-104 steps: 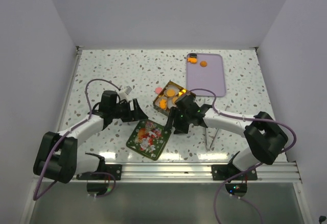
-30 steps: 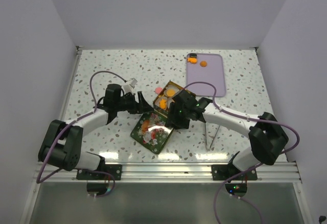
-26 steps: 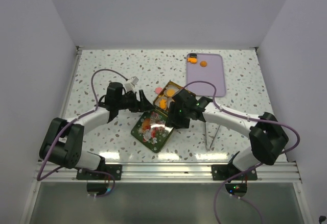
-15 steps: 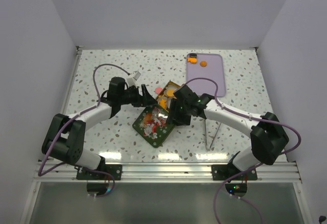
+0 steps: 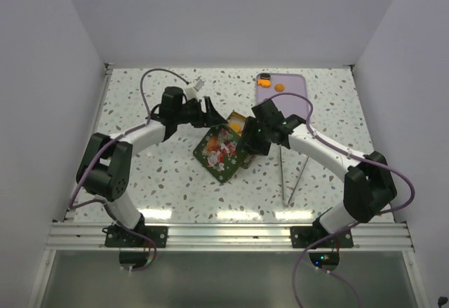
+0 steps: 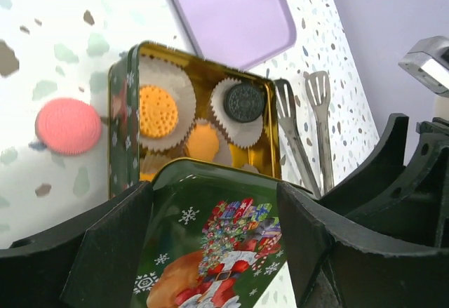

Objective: Pack the cookies

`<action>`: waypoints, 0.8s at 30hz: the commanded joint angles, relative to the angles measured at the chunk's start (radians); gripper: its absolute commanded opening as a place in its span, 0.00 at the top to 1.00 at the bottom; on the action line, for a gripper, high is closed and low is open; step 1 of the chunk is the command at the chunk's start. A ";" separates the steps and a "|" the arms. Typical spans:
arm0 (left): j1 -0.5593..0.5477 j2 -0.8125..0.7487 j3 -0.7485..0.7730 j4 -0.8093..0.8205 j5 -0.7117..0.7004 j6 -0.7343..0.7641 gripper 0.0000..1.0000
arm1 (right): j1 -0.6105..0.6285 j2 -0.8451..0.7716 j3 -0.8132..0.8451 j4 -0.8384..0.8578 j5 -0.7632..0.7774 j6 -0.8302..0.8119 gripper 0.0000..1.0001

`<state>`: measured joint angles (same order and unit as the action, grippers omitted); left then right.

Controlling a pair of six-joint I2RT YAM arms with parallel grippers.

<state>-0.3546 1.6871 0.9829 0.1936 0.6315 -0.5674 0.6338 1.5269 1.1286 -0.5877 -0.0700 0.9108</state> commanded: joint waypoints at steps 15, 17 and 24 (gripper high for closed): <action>-0.075 0.239 0.350 -0.082 0.155 -0.065 0.25 | -0.155 0.113 0.168 0.143 -0.067 -0.012 0.42; -0.078 0.258 0.385 -0.103 0.158 -0.065 0.25 | -0.175 0.118 0.175 0.141 -0.071 -0.010 0.42; -0.087 0.333 0.457 -0.132 0.174 -0.074 0.25 | -0.227 0.145 0.184 0.146 -0.088 -0.009 0.42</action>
<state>-0.3882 1.9923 1.3964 0.1272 0.6674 -0.5915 0.4206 1.6630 1.2400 -0.5877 -0.1230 0.8959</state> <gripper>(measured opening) 0.756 0.582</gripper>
